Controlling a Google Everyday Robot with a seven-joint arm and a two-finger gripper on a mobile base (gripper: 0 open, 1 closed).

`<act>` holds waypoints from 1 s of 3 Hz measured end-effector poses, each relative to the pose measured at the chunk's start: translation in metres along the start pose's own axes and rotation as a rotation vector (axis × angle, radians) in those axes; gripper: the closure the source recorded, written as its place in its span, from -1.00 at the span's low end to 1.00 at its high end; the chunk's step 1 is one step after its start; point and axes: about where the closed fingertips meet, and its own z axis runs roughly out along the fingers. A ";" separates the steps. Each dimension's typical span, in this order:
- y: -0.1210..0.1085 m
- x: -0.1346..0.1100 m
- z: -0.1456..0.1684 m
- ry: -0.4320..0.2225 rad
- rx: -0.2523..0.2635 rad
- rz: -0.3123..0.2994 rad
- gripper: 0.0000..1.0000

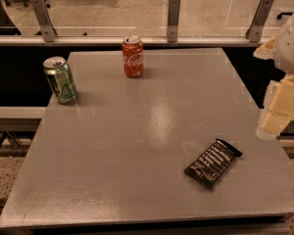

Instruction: Knock green can over

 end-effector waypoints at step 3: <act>-0.024 -0.040 0.006 -0.086 -0.009 0.007 -1.00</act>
Offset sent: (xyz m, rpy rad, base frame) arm 0.0160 0.0143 0.0061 0.0542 0.0313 -0.0050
